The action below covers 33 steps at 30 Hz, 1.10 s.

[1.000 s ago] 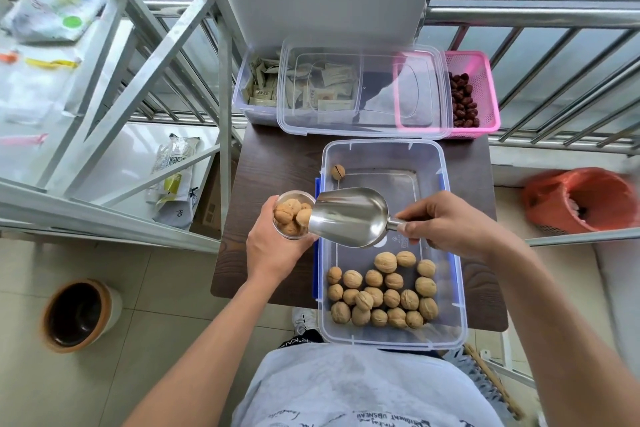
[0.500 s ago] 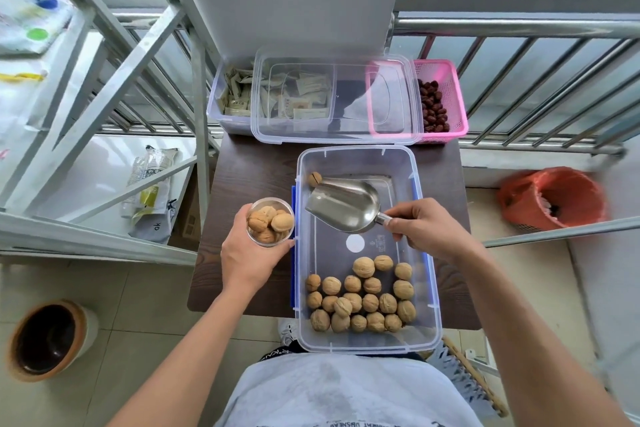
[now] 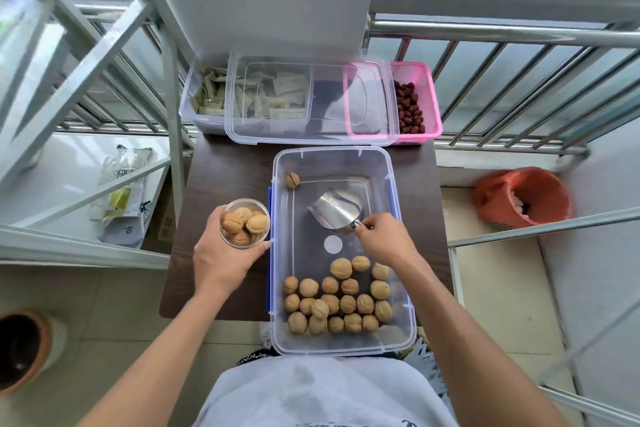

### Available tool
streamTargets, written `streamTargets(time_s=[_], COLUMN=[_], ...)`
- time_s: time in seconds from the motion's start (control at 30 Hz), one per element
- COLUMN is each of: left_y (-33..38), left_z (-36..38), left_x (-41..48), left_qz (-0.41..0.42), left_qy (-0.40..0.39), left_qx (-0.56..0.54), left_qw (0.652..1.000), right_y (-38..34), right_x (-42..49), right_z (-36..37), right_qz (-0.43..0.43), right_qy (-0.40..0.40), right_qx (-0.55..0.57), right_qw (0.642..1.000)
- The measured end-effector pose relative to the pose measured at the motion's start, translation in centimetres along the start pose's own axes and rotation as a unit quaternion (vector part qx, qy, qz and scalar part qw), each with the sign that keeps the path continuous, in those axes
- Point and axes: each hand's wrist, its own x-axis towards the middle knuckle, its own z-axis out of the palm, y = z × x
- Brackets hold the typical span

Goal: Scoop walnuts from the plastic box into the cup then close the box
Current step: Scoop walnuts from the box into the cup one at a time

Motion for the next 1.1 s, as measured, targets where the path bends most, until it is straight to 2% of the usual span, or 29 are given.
streamTargets(time_s=[0.3, 0.5, 0.6, 0.87, 1.1], left_y=[0.4, 0.8, 0.7, 0.3, 0.2], left_z=[-0.2, -0.3, -0.3, -0.2, -0.3], left_x=[0.3, 0.4, 0.6, 1.0, 1.2], left_qz=[0.004, 0.008, 0.010, 0.013, 0.010], left_qy=[-0.005, -0.010, -0.009, -0.009, -0.016], left_qx=[0.006, 0.004, 0.005, 0.015, 0.012], left_qw=[1.000, 1.000, 1.000, 1.000, 1.000], right_y=[-3.3, -2.9, -2.5, -0.9, -0.6], right_x=[3.0, 4.4, 4.8, 4.0, 2.8], right_z=[2.5, 4.0, 4.6, 5.0, 2.3], right_qz=[-0.030, 0.011, 0.015, -0.039, -0.066], right_qy=[-0.002, -0.029, -0.021, -0.006, -0.024], right_qx=[-0.041, -0.095, -0.055, 0.062, 0.065], right_qw=[0.999, 0.995, 0.998, 0.997, 0.995])
